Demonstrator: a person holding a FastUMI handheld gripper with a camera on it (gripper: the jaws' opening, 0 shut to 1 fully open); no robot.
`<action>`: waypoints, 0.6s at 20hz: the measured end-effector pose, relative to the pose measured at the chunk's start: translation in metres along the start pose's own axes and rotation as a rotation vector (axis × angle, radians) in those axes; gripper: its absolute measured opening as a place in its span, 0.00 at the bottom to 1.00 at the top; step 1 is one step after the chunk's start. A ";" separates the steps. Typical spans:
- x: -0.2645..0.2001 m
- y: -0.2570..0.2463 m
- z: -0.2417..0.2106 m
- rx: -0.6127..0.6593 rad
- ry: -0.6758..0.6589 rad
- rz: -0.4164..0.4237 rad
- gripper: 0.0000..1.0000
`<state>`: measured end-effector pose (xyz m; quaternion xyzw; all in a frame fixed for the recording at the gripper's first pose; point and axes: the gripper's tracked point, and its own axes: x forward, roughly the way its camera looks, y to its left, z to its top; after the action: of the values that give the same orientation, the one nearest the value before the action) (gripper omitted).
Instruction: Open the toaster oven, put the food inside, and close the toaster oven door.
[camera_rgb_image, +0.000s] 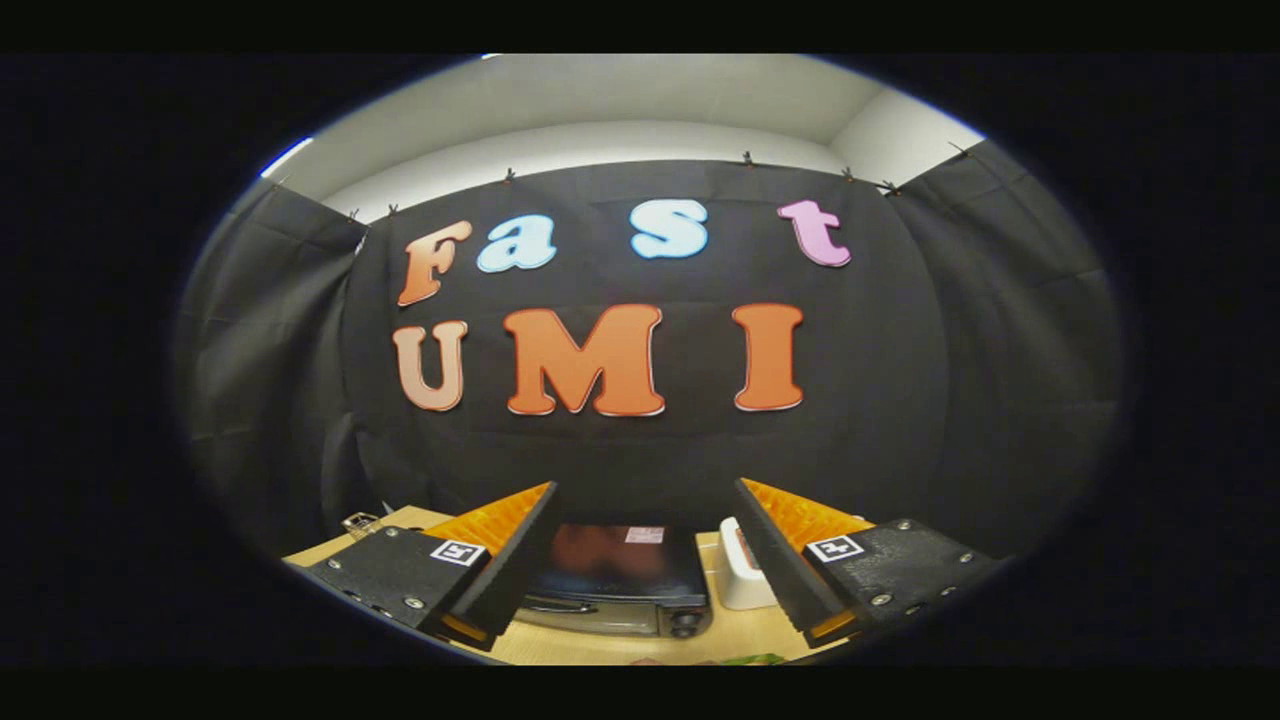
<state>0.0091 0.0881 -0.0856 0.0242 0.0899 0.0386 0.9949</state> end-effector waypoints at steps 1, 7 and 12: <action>0.003 0.010 -0.016 0.011 0.034 0.010 1.00; 0.030 0.061 -0.104 0.047 0.235 0.028 1.00; 0.043 0.085 -0.150 0.035 0.314 0.011 1.00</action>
<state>0.0186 0.1827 -0.2358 0.0354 0.2447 0.0457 0.9679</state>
